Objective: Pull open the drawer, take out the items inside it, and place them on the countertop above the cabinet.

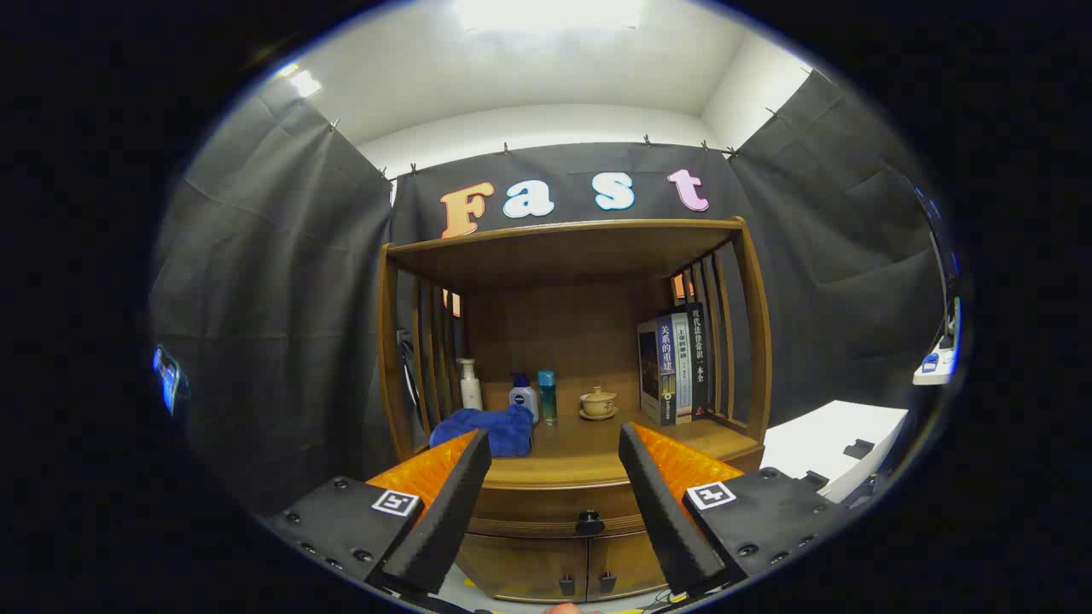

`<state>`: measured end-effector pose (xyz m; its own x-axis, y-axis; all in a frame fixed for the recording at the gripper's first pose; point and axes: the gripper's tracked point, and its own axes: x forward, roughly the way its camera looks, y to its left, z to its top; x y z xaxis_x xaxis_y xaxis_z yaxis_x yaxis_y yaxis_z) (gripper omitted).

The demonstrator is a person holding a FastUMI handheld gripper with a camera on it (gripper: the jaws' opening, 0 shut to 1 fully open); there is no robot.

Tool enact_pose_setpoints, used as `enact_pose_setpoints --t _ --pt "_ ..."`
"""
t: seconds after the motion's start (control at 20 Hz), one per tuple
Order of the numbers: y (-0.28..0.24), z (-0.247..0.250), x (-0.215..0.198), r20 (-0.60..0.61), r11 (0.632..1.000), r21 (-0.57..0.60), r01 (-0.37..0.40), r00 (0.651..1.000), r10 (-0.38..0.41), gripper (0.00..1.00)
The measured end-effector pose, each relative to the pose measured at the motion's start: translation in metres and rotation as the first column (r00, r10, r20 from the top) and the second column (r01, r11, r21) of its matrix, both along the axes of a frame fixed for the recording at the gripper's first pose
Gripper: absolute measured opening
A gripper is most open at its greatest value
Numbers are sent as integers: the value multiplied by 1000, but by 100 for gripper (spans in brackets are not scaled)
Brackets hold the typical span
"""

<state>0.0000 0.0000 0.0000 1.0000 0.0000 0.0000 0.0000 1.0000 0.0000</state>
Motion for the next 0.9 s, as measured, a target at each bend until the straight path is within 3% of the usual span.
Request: enact_pose_setpoints --t 0.9 --pt "7 2 -5 1 1000 3 -13 1000 13 98"
